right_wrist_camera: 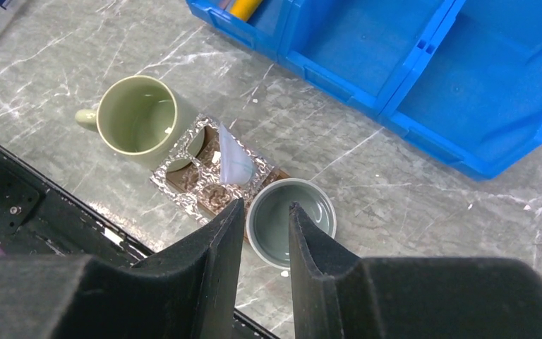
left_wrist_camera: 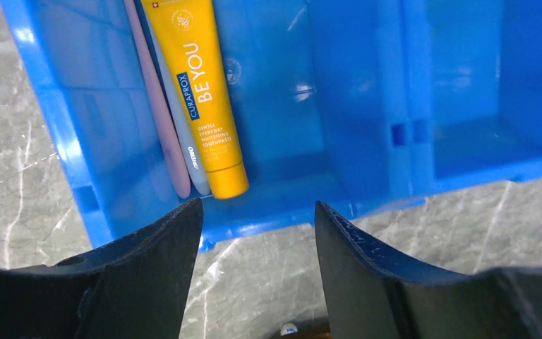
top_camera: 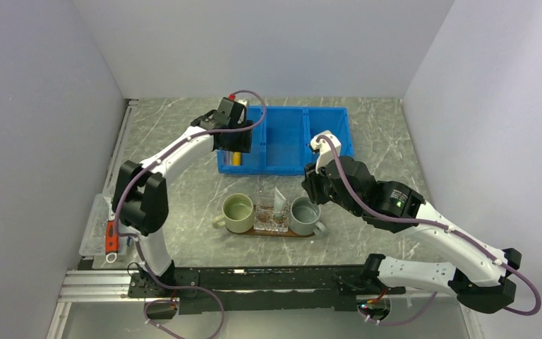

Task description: Prepare toiletry sets of a toothbrush and toothpaste on the tray

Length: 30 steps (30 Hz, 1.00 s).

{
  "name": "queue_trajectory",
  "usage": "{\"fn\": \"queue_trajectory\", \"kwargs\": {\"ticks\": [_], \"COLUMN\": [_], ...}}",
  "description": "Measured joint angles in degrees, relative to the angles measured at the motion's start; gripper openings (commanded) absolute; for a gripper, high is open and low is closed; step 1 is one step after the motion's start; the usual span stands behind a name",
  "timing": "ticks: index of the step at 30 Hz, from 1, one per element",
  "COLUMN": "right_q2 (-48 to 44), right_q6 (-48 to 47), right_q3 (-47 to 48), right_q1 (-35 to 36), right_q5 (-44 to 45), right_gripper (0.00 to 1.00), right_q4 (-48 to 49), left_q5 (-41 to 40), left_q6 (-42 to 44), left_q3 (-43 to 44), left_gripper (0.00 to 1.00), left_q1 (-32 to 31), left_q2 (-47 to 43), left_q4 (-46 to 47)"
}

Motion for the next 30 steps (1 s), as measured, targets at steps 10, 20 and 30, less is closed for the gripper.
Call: {"fn": "queue_trajectory", "kwargs": {"ticks": [10,20,30], "right_q2": [-1.53,-2.01,-2.71], "right_q6": [0.0,-0.26,-0.68], "right_q3": [-2.71,-3.69,-4.59], "right_q1": [0.0,-0.02,-0.02], "right_q5": [-1.16,-1.18,-1.16], "right_gripper": [0.31,0.32,0.32], "right_q4": [0.35,0.72,1.03], "left_q5": [-2.62,-4.07,-5.95], "left_q6": [-0.63,-1.03,-2.16], "left_q3": [7.87,11.67,14.03], "left_gripper": [0.64,0.64,0.64], "left_q1": [0.76,1.05,1.27], "left_q2": [10.4,16.98,21.51], "left_q4": [-2.29,-3.89,-5.18]}}
